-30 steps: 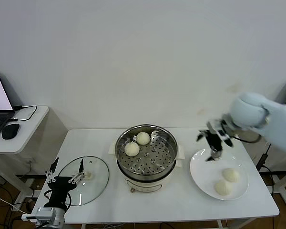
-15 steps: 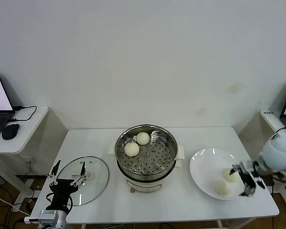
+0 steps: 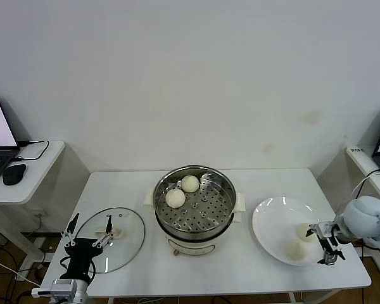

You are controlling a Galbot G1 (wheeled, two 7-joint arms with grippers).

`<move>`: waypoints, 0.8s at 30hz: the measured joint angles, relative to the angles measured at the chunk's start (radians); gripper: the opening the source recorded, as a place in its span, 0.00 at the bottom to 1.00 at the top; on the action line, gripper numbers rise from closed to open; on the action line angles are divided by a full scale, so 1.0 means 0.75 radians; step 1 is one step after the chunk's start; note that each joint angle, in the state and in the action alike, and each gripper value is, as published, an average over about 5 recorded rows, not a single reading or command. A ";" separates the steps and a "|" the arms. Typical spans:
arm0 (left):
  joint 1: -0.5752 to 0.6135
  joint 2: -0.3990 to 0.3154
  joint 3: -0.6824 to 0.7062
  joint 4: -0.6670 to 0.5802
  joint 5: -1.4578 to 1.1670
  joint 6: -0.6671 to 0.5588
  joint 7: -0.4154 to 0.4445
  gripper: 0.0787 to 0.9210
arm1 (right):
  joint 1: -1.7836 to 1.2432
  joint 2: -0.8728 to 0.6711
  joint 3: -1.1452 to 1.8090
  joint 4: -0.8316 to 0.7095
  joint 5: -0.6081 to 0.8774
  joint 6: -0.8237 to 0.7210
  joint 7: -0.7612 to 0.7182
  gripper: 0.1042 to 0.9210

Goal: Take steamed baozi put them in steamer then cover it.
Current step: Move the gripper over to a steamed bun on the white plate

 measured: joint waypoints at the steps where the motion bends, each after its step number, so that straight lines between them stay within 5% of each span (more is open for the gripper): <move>1: 0.000 0.000 -0.001 0.001 0.000 0.000 0.000 0.88 | -0.002 0.009 0.003 -0.006 -0.003 -0.001 0.004 0.88; 13: -0.001 0.001 -0.006 0.003 0.000 0.000 -0.001 0.88 | -0.020 0.086 0.015 -0.056 -0.020 -0.023 0.024 0.87; 24: -0.001 -0.005 -0.006 0.003 0.001 0.000 -0.001 0.88 | -0.025 0.116 0.013 -0.082 -0.018 -0.042 0.004 0.72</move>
